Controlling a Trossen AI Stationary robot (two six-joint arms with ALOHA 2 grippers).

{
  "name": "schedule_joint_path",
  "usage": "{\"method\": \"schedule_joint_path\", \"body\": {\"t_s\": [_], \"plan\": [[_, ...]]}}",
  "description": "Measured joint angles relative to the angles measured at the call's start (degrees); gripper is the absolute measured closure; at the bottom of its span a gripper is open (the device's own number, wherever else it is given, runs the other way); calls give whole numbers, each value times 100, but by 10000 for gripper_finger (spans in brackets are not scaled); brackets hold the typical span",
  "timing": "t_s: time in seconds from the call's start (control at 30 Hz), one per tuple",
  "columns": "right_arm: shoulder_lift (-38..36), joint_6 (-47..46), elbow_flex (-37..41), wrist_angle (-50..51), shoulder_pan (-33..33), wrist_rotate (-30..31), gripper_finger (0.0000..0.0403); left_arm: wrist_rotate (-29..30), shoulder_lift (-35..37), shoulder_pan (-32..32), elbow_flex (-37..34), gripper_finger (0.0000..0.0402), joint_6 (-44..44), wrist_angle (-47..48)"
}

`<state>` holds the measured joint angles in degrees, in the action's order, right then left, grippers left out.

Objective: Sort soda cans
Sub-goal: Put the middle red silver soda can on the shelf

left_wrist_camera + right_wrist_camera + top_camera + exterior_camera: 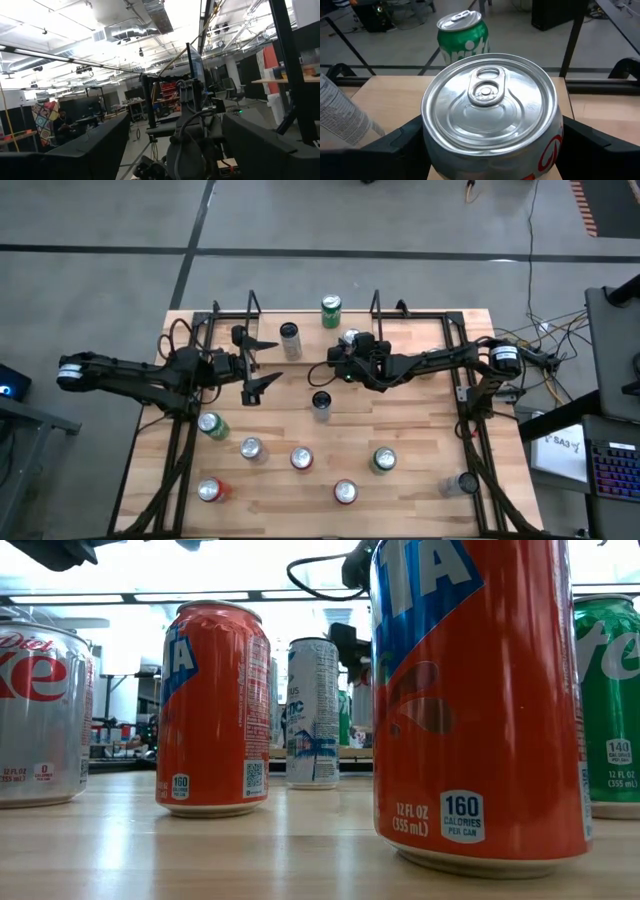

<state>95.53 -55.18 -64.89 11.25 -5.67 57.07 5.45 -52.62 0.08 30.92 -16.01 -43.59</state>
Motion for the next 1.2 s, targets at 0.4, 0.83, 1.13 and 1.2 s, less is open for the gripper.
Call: {"method": "schedule_joint_path", "body": {"t_s": [0.4, 0.83, 1.13, 1.2], "plan": [[263, -203, 92, -229, -2, 4, 94, 0, 0, 0, 2, 98, -4, -17], [297, -105, 94, -292, -108, 152, 74, 1, 0, 1, 2, 98, -27, -18], [297, -81, 94, -283, -186, 178, 68, 2, 0, 0, 2, 98, -119, -33], [297, -81, 94, -283, -199, 180, 67, 2, 0, 1, 2, 98, -129, -32]]}}
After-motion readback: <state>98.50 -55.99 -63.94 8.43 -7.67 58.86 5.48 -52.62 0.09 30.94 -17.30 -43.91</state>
